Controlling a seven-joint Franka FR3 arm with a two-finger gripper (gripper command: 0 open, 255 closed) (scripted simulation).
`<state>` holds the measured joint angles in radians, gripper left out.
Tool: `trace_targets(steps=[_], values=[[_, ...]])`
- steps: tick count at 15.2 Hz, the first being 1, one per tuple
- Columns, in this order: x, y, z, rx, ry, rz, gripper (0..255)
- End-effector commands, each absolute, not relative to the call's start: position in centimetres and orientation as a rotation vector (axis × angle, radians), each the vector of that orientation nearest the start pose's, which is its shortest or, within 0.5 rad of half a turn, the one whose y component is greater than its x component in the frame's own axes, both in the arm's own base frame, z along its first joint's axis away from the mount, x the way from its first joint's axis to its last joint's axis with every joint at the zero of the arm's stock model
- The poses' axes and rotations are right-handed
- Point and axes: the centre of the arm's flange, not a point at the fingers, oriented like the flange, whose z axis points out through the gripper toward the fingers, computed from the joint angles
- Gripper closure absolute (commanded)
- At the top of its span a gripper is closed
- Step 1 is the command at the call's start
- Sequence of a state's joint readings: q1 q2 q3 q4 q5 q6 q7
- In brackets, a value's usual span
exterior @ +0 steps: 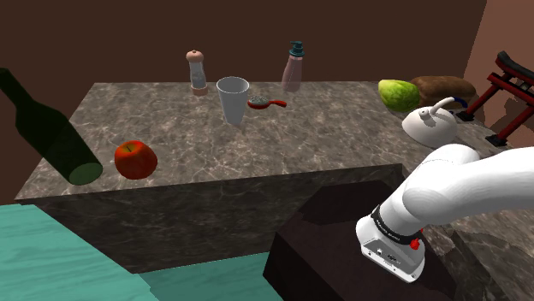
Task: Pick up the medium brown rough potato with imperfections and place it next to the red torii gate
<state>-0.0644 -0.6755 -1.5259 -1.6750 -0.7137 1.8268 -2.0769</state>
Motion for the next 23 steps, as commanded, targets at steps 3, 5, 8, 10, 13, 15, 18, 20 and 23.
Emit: trace_targets(steps=[3,5,8,10,13,15,18,20,23], values=[[-23.7,-56.6,51.6,-3.203,-0.9,0.14,255],[-23.7,-56.6,50.6,-3.203,-0.9,0.14,255],[-23.7,-56.6,49.0,-3.203,-0.9,0.14,255],[-23.7,-56.6,47.9,-3.203,-0.9,0.14,255],[-23.7,-56.6,46.3,-3.203,-0.9,0.14,255],[-23.7,-56.6,45.3,-3.203,-0.9,0.14,255],[-23.7,-56.6,43.7,-3.203,-0.9,0.14,255],[-23.7,-56.6,42.6,-3.203,-0.9,0.14,255],[-23.7,-56.6,41.1,-3.203,-0.9,0.14,255]])
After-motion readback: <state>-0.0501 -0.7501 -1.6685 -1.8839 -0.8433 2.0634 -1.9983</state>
